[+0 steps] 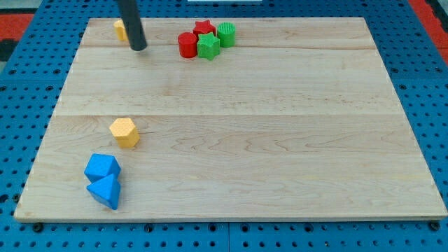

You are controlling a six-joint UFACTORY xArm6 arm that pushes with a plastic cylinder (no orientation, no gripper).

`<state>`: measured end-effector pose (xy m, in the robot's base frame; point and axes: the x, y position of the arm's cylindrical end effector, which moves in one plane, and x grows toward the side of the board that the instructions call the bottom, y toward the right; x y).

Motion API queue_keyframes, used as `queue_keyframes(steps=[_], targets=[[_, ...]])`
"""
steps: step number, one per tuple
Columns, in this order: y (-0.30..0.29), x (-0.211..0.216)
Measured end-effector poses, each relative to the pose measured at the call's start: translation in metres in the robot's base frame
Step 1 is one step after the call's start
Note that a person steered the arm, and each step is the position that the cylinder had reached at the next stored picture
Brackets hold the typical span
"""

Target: Slightly push the green circle diagonally to the green star

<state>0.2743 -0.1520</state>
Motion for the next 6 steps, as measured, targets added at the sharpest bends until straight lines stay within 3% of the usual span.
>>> queue_keyframes(steps=[1, 2, 3, 4, 5, 6], targets=[[0.010, -0.036], [0.080, -0.074], [0.166, -0.048], [0.185, 0.014], [0.188, 0.009], [0.211, -0.065]])
